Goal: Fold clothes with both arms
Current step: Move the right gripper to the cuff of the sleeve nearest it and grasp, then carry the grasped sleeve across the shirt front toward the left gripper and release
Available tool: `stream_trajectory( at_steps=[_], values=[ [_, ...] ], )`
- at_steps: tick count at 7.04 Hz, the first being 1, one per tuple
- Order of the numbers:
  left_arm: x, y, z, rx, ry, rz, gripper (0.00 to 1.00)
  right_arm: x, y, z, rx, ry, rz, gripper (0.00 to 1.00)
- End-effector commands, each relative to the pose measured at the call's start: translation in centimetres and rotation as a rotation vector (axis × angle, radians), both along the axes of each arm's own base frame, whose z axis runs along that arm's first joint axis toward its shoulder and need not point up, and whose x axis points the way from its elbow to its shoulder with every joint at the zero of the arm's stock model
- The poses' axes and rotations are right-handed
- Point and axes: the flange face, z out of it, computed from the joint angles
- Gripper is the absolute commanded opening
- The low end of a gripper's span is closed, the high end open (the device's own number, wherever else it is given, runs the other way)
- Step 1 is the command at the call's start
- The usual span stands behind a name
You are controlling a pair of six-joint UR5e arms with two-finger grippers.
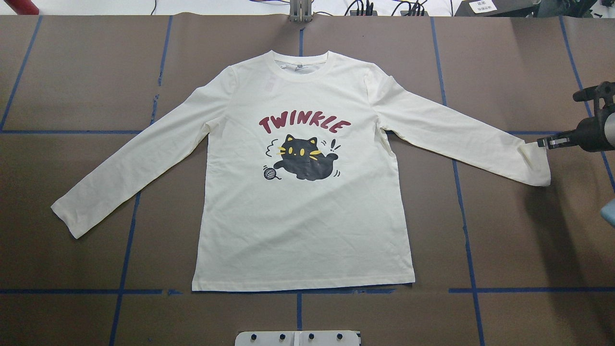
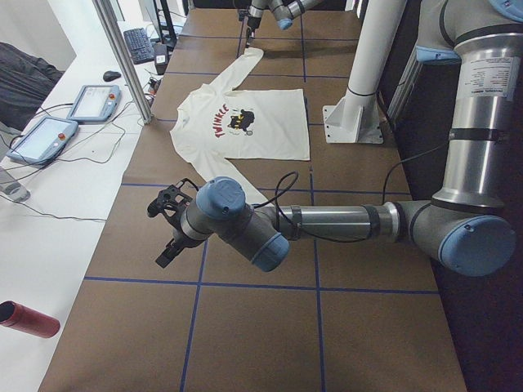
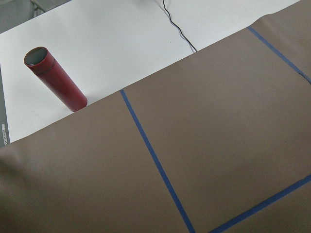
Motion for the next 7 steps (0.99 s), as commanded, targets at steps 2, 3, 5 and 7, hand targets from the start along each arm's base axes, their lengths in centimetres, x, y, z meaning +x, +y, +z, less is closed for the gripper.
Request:
stream_trajectory(
  at_steps=[2,3,5,7],
  values=[
    [0.0,0.0,0.0,-0.001,0.0,0.0,1.0,-1.1,-2.2,-15.4,-0.077,0.053,0.013,0.0],
    [0.0,0.0,0.0,-0.001,0.0,0.0,1.0,-2.5,-4.6,-20.0,-0.094,0.067,0.018,0.0],
    [0.0,0.0,0.0,-0.002,0.001,0.0,1.0,-8.3,-8.6,-33.8,-0.104,0.115,0.035,0.0],
    [0.0,-0.1,0.1,-0.003,0.001,0.0,1.0,-11.3,-8.6,-44.1,-0.001,0.08,0.038,0.0]
  ],
)
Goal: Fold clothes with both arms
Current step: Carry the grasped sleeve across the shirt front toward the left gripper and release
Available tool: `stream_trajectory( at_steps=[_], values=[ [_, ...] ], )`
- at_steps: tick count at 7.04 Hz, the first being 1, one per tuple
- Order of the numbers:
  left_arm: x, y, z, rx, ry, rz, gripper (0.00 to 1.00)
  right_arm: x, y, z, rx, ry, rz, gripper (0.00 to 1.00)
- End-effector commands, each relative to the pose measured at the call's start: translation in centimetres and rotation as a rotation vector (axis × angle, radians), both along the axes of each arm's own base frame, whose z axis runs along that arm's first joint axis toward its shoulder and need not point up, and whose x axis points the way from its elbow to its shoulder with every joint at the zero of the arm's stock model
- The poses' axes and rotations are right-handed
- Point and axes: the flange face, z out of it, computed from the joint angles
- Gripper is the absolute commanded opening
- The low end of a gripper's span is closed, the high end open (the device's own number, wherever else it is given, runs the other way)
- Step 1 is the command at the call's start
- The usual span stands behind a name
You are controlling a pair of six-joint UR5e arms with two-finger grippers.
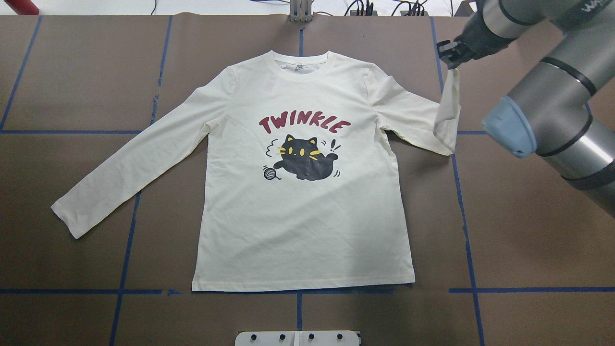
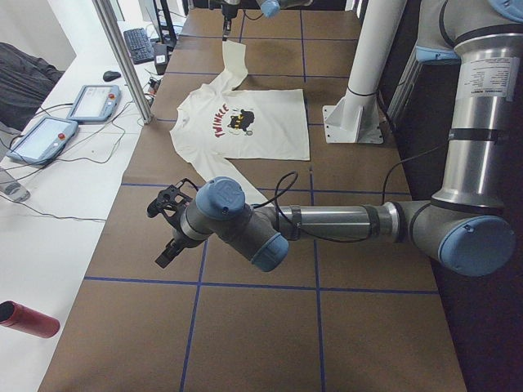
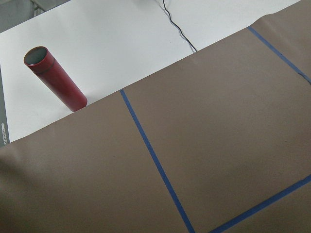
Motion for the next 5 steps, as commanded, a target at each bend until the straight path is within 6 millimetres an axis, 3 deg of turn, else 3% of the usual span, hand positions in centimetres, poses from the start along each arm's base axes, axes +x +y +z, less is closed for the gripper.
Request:
stream_trajectory(
  at_steps=[1,2,3,5],
  values=[
    [0.0,0.0,0.1,-0.002,-0.001,0.001,1.0,-3.1,0.7,-10.5,0.109,-0.049,-0.008,0.0],
    [-0.1,0.1,0.2,-0.003,0.001,0.0,1.0,-5.9,2.1,-13.6,0.113,-0.085,-0.004,0.0],
    [0.0,0.1,0.4,-0.007,-0.001,0.002,1.0,-11.3,2.7,-17.8,0.145,-0.069,0.014,0.0],
    [-0.1,0.1,0.6,-0.01,0.0,0.0,1.0,-23.1,2.7,-22.7,0.118,0.018,0.062,0.0]
  ],
)
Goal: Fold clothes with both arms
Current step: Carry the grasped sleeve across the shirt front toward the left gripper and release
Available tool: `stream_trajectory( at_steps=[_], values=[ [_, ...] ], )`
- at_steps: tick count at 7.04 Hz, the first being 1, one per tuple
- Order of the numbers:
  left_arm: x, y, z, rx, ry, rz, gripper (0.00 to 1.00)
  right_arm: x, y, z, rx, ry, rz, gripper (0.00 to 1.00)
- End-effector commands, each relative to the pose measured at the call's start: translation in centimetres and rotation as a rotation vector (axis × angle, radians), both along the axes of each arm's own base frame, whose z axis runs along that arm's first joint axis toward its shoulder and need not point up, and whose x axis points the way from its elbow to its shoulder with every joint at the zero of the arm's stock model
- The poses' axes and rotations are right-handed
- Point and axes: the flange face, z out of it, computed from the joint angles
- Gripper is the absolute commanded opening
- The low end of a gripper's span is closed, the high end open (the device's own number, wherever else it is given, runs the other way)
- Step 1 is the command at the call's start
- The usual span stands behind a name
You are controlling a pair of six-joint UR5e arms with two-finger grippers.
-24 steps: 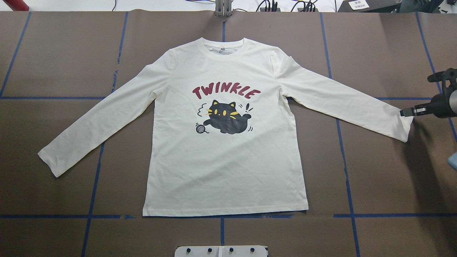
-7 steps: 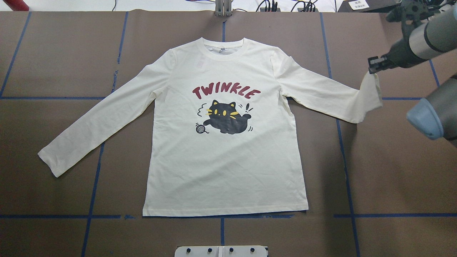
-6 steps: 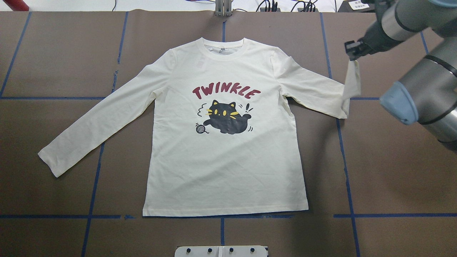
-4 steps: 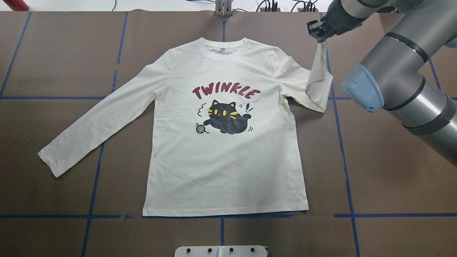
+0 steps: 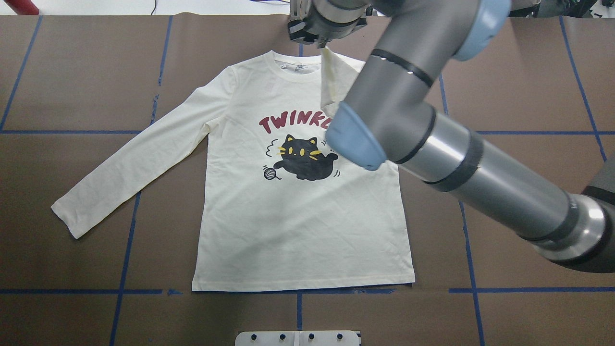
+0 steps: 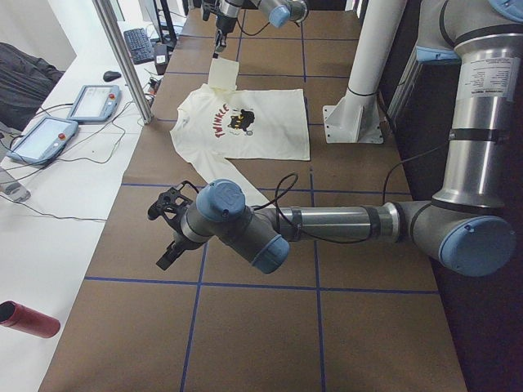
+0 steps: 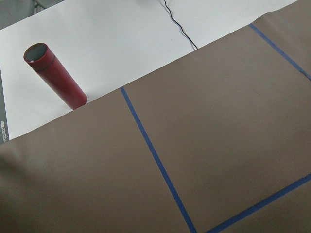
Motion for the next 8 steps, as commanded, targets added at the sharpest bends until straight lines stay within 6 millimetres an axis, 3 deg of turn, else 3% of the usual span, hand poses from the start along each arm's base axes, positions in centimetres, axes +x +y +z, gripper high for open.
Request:
stream_trajectory(
  at_steps=[1,2,3,4,6,8],
  values=[
    [0.0,0.0,0.2,-0.005,0.0,0.0,1.0,-11.5,1.5,-2.4,-0.004,0.086,0.055,0.0],
    [0.0,0.2,0.4,-0.009,0.002,0.0,1.0,-16.4,2.0,-1.4,0.026,0.062,0.071,0.0],
    [0.0,0.2,0.4,-0.009,0.001,-0.001,1.0,-21.0,1.9,-2.0,0.012,0.085,0.11,0.0],
    [0.0,0.2,0.3,-0.006,0.001,-0.001,1.0,-23.2,2.9,-3.1,0.019,0.096,0.113,0.0],
    [0.0,0.3,0.3,-0.007,0.001,-0.002,1.0,-27.9,3.9,-3.3,-0.013,0.044,0.208,0.0],
    [0.0,0.3,0.3,-0.007,0.001,-0.002,1.0,-28.1,4.0,-3.6,-0.058,-0.005,0.254,0.0]
  ],
)
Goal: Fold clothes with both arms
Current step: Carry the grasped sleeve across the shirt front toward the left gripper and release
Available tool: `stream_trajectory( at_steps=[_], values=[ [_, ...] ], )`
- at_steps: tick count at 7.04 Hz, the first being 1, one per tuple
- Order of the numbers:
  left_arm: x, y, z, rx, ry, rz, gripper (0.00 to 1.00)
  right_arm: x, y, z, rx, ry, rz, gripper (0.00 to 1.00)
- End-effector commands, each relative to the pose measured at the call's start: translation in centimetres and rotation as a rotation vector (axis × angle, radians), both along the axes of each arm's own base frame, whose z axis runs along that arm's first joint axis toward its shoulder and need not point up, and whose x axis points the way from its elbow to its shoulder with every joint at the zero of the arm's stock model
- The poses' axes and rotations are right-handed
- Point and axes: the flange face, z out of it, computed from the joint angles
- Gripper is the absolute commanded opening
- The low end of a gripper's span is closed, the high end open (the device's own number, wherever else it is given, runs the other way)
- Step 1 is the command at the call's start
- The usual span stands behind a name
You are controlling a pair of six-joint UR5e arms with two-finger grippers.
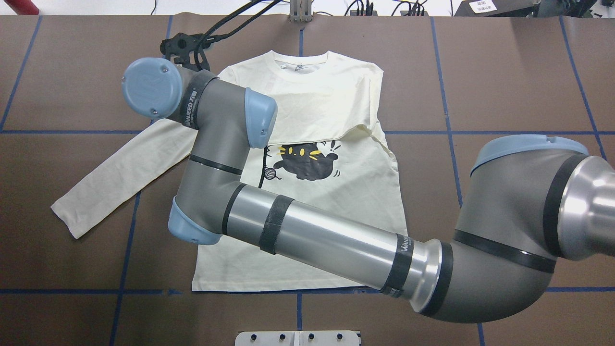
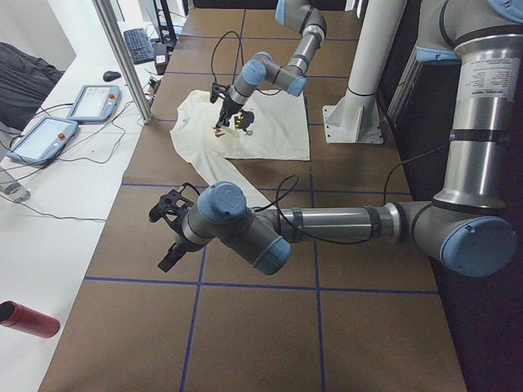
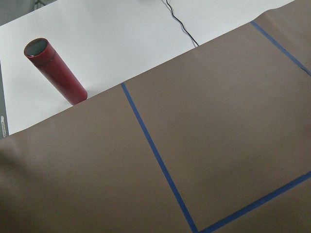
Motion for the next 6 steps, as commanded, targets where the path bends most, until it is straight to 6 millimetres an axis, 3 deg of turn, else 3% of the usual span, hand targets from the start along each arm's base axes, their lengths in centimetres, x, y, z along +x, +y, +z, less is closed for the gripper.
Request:
stream_trajectory(
  at_steps=[1,2,4,5,6],
  values=[
    [0.0,0.0,0.0,0.0,0.0,0.0,1.0,-0.3,0.2,-1.0,-0.037,-0.055,0.054,0.1],
    [0.0,0.0,-0.1,0.0,0.001,-0.001,1.0,-0.2,0.2,-1.6,-0.036,-0.058,0.052,0.99],
    [0.0,0.0,-0.1,0.0,0.001,-0.001,1.0,0.7,0.3,-5.3,-0.065,-0.113,0.018,1.0],
    [0.0,0.0,-0.1,0.003,0.001,0.001,1.0,2.4,-0.4,-7.8,-0.113,-0.108,-0.008,1.0],
    [0.1,-0.2,-1.2,0.001,0.014,-0.016,1.0,5.9,-2.3,-9.4,-0.18,-0.128,-0.055,1.0]
  ],
)
